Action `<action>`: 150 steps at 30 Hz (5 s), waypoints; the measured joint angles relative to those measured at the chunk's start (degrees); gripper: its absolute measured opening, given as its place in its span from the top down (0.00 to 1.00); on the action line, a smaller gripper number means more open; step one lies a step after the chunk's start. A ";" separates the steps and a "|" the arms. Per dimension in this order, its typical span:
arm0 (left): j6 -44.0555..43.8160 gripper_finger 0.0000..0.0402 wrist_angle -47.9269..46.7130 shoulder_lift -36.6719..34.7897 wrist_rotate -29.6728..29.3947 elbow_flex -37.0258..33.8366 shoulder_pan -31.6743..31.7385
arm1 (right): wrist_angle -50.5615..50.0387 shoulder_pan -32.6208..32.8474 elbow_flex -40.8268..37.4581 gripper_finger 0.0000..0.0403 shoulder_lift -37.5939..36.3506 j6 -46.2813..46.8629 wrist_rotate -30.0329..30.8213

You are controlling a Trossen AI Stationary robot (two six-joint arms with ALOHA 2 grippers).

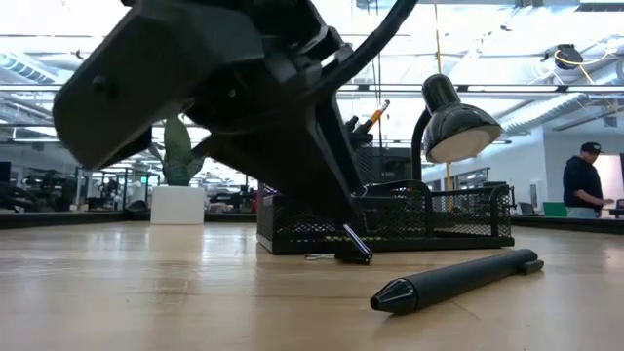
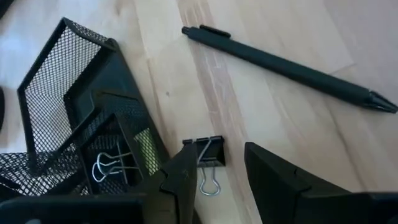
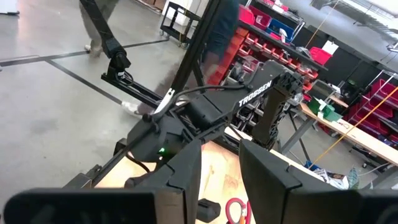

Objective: Pick and place office supplies into organizer
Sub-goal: Put the left black binder clip into the black desk organizer

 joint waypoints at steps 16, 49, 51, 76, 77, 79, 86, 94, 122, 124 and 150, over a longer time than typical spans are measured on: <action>-0.76 0.65 -2.48 0.00 3.30 -0.02 1.56 | -0.02 -0.02 0.00 0.75 0.00 -0.04 0.00; -0.43 0.65 -2.92 0.00 1.53 -0.02 2.76 | -0.02 -0.01 0.00 0.75 0.00 0.07 0.00; -0.41 0.65 -2.92 0.00 1.57 -0.02 2.76 | -0.02 0.00 0.00 0.75 0.00 0.07 0.00; -2.09 0.65 -5.94 0.00 1.51 -0.07 2.22 | -0.02 0.00 0.00 0.75 0.00 -0.03 0.00; -2.03 0.65 -6.04 0.00 1.51 -0.07 2.21 | -0.02 0.00 0.00 0.75 0.00 -0.04 0.00; -2.16 0.65 -6.25 0.00 1.51 -0.07 2.28 | -0.02 0.00 0.00 0.75 0.00 -0.03 0.00; -2.64 0.65 -6.21 0.23 1.47 -0.07 2.45 | 0.00 0.00 0.00 0.75 0.00 0.02 0.00; -2.66 0.65 -6.18 1.09 0.29 -0.09 2.41 | 0.04 0.00 0.00 0.75 0.00 0.04 -0.02; -2.11 0.65 -4.46 1.09 -1.53 -0.09 1.17 | 0.11 0.00 0.00 0.75 0.00 0.02 -0.03; -1.99 0.65 -4.27 1.09 -1.55 -0.09 1.08 | 0.11 -0.02 0.00 0.75 0.00 0.04 -0.04; -1.29 0.65 -4.72 1.07 -2.03 -0.07 1.20 | 0.39 -0.01 0.00 0.75 0.00 0.07 -0.03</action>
